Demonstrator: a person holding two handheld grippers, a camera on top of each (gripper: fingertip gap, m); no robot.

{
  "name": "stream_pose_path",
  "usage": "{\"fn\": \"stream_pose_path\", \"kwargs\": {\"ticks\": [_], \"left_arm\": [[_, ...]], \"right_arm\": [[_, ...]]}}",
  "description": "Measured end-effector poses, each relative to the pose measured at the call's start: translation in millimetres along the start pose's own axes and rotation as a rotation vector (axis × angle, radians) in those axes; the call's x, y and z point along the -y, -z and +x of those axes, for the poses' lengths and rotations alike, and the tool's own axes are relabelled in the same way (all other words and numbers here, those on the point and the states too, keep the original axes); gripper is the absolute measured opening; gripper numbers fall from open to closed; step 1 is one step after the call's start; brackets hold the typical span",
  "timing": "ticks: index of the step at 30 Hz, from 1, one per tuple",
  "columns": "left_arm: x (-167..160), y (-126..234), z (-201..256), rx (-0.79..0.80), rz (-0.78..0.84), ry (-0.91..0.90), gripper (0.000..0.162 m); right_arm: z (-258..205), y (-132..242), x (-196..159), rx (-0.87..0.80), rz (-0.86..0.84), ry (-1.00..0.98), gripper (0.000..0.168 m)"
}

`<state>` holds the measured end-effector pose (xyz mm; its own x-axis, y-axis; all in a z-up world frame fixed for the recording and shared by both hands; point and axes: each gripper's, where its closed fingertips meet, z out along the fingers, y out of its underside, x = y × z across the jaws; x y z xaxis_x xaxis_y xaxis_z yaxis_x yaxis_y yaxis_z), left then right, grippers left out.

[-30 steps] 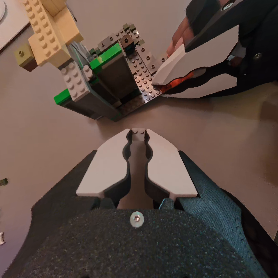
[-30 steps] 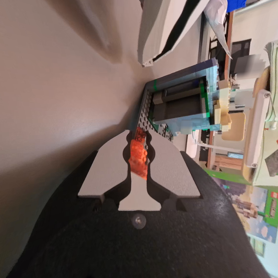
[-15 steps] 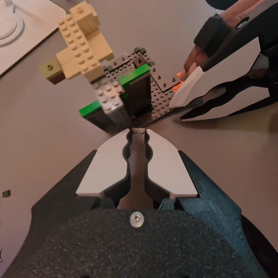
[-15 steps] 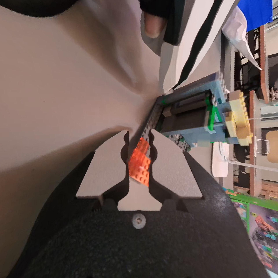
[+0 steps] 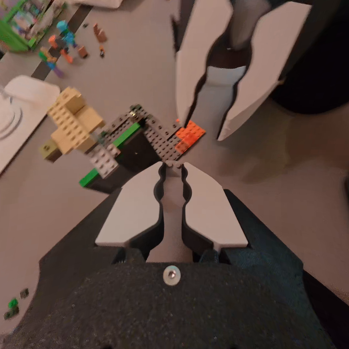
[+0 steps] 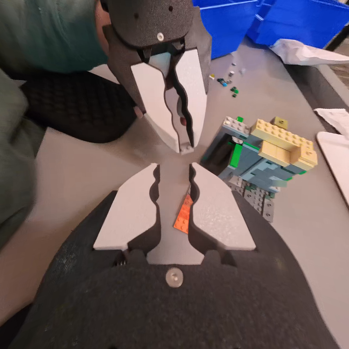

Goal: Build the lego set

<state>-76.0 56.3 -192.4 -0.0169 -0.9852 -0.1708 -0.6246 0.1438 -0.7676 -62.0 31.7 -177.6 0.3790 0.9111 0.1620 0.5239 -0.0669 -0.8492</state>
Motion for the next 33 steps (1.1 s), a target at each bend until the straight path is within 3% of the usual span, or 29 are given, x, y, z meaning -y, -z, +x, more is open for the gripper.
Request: {"fn": "stream_pose_path", "kwargs": {"ticks": [1,4,12,17,26,33], "left_arm": [[4.1,-2.4,6.9,-0.016,0.004,-0.041,0.015],[12.2,-9.9,22.5,-0.038,-0.007,-0.149,0.015],[22.3,-26.0,39.9,-0.076,-0.034,-0.330,0.016],[34.6,-27.0,36.1,-0.045,-0.012,-0.397,0.015],[30.9,-26.0,16.2,0.019,-0.049,-0.451,0.023],[21.3,-35.6,8.5,0.056,-0.123,-0.524,0.016]], "right_arm": [[-2.0,0.5,-1.3,0.019,-0.004,0.011,0.029],[-0.6,0.1,-14.6,0.065,-0.069,-0.061,0.025],[-3.7,9.1,-21.4,0.270,-0.076,-0.493,0.017],[-4.9,13.6,-19.3,0.349,-0.069,-0.619,0.010],[13.1,11.4,-21.6,0.352,0.001,-0.838,0.004],[18.4,2.0,-26.4,0.324,-0.013,-0.879,0.004]]}}
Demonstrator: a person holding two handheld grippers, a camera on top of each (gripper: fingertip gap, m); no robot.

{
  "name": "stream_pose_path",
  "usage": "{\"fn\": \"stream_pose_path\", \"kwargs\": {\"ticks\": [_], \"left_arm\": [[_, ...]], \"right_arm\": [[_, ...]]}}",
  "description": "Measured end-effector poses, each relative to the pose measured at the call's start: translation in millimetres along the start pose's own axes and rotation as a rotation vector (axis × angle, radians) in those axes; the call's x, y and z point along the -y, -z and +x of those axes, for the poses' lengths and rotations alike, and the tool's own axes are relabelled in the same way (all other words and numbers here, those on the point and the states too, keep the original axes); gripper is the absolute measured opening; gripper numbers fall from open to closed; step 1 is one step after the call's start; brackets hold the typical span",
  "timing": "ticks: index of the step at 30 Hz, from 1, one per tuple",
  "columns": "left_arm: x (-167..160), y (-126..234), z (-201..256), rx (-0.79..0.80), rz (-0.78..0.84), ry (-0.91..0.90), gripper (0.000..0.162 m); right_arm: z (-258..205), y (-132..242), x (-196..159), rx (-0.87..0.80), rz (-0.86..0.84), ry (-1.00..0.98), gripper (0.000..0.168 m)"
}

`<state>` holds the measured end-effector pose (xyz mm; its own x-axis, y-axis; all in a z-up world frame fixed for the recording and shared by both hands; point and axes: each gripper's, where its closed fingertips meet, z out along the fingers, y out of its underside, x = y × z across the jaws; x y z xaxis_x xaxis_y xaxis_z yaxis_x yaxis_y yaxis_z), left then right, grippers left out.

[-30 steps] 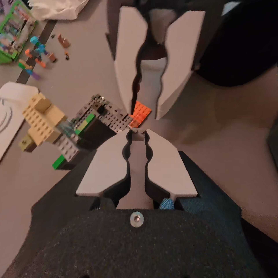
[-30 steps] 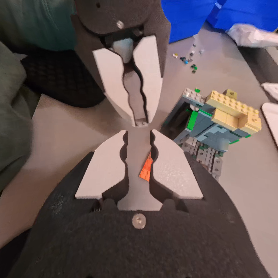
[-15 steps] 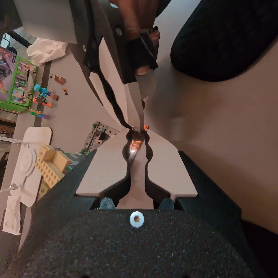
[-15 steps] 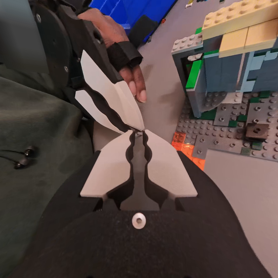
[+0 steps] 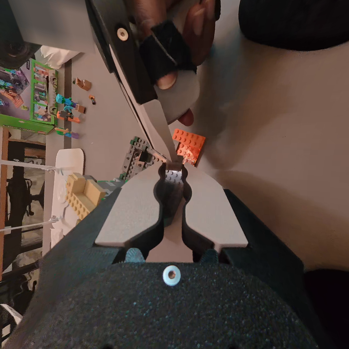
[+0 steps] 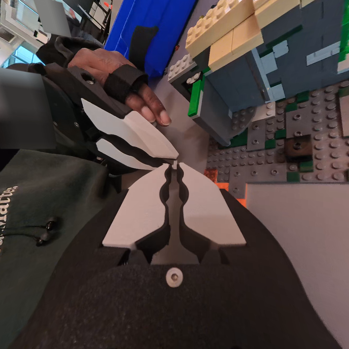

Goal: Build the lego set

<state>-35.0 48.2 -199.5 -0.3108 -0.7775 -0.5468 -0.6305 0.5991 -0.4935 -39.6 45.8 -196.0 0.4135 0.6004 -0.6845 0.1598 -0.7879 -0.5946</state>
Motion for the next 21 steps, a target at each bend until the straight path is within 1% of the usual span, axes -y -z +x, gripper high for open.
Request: {"fn": "stream_pose_path", "kwargs": {"ticks": [5,8,11,15,21], "left_arm": [[-5.4,-3.8,-0.1,-0.026,-0.028,-0.023,0.015],[-14.7,-4.9,1.9,-0.066,-0.069,-0.045,0.015],[-24.2,-6.6,7.6,-0.126,-0.127,-0.085,0.015],[-26.5,-11.9,8.7,-0.165,-0.175,-0.126,0.016],[-25.7,-18.7,8.2,-0.197,-0.239,-0.177,0.016]], "right_arm": [[6.9,-1.8,0.2,-0.035,0.001,0.008,0.005],[13.9,2.6,3.0,-0.084,0.016,0.053,0.011],[23.2,9.1,3.0,-0.161,0.015,0.137,0.012],[28.4,11.2,-1.0,-0.216,0.006,0.216,0.012],[34.2,18.7,-2.4,-0.248,0.022,0.255,0.012]]}}
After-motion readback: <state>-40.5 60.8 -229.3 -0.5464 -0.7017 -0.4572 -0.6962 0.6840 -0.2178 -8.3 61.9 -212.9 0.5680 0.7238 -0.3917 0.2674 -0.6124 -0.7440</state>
